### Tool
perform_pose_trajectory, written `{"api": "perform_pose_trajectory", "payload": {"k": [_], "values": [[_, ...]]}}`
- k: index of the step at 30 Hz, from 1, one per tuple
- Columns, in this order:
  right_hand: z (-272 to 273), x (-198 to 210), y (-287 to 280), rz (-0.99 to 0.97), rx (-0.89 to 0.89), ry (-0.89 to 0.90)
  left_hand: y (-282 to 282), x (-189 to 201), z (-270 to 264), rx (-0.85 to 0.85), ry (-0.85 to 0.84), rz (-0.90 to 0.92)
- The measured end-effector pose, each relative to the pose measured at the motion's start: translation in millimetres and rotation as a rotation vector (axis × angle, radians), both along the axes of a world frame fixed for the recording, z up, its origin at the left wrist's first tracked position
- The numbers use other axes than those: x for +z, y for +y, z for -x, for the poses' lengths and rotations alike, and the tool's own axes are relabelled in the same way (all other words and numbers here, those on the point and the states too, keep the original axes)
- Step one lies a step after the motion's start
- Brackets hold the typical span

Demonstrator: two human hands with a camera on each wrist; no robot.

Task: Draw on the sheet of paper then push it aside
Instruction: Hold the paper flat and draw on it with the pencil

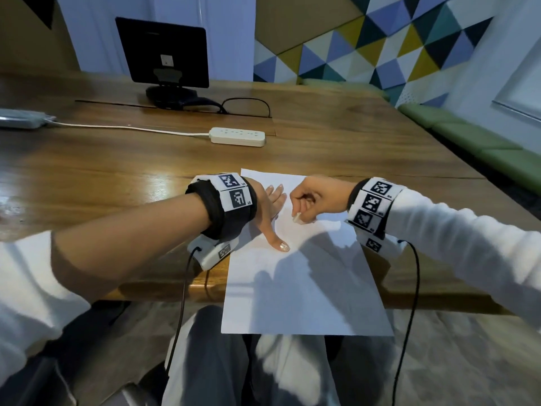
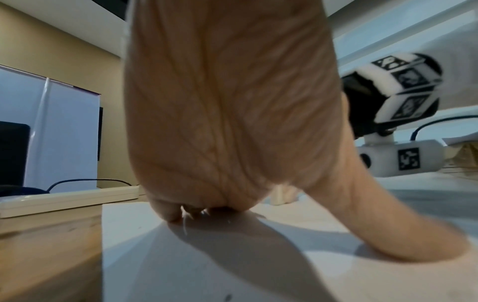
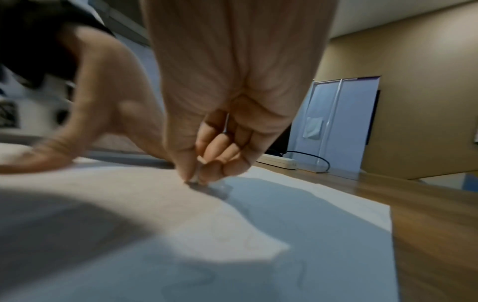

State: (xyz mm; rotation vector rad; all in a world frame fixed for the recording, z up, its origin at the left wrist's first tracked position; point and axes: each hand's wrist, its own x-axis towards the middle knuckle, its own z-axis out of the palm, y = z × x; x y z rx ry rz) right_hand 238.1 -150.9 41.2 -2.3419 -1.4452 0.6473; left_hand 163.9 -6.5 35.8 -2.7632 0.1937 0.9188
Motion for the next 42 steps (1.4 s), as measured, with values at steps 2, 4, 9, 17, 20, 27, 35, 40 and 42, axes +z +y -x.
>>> {"api": "perform_pose_trajectory", "payload": {"k": [2,4,9,17,20,27,35,40,42], "values": [[-1,-1,3,-0.051,-0.048,-0.071,-2,0,-1,0.003,0.006,-0.018],[2,-4,0,-0.018,-0.03,-0.064,-2,0,-1,0.006,0.001,-0.025],[-1,1,0,0.05,0.004,-0.017,-4,-1,-1,-0.003,-0.006,-0.066],[2,-2,-8,0.065,0.021,0.087,0,3,1,-0.001,0.006,-0.025],[-8,-1,-1,-0.001,-0.046,-0.032,-3,4,0,-0.01,-0.001,-0.045],[-2,0,-8,0.095,0.02,0.071,-1,4,2,-0.002,0.002,-0.009],[-6,-3,-13,0.074,0.032,0.085,-4,5,2,-0.022,-0.006,-0.023],[-19,-2,-8,-0.032,-0.045,-0.004,-5,5,-1,-0.03,0.013,-0.016],[-17,-3,-9,-0.027,-0.046,-0.003,-6,4,-2,-0.023,0.016,-0.019]]}}
